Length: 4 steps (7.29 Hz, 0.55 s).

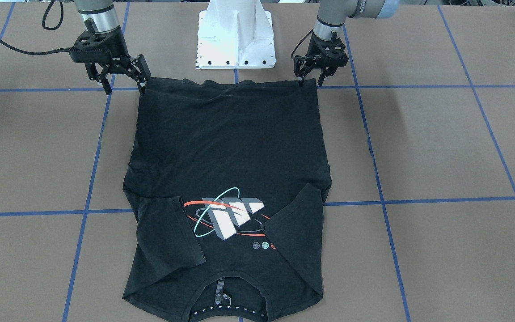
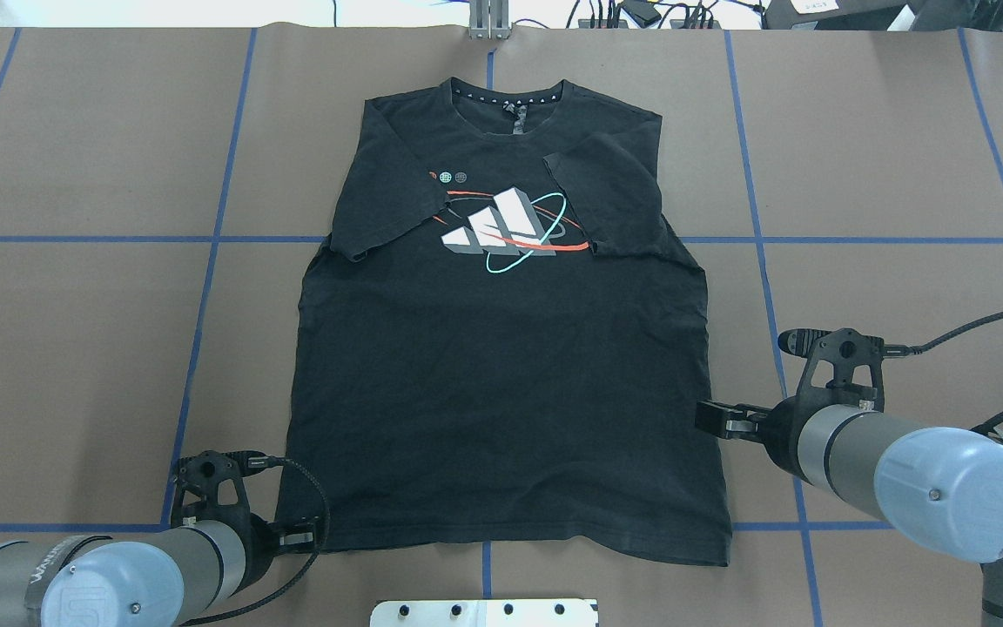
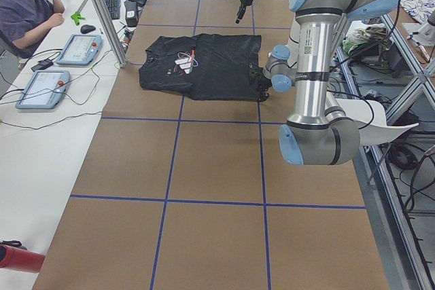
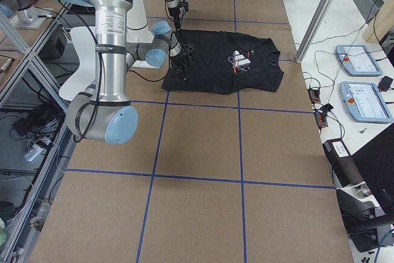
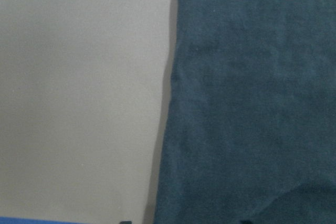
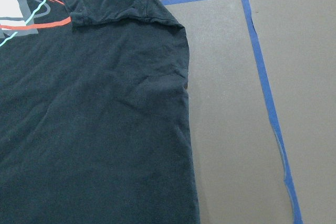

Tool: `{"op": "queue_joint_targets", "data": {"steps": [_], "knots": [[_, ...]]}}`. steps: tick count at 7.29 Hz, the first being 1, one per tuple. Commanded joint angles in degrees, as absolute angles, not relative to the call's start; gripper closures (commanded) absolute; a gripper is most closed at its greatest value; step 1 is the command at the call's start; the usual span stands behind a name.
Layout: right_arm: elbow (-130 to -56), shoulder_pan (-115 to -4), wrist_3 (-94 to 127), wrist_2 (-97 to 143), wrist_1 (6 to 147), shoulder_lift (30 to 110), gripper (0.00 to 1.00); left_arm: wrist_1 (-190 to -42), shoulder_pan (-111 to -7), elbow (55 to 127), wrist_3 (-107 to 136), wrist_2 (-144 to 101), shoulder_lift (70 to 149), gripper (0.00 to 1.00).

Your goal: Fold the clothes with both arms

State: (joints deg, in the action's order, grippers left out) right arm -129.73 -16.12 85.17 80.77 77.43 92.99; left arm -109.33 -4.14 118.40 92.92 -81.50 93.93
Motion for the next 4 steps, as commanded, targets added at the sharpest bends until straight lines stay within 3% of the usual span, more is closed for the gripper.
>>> {"op": "queue_joint_targets", "data": {"steps": [1, 3, 4], "knots": [[-129.73, -16.08, 85.17, 80.77, 77.43, 92.99, 0.00, -109.34, -3.17, 118.56, 92.99, -81.56, 93.87, 0.39], [-129.73, -16.00, 85.17, 80.77, 77.43, 92.99, 0.00, -109.25, -2.55, 118.65, 92.99, -81.56, 93.78, 0.41], [-129.73, -16.00, 85.17, 80.77, 77.43, 92.99, 0.00, -109.25, -2.55, 118.57, 92.99, -81.56, 93.69, 0.50]]}}
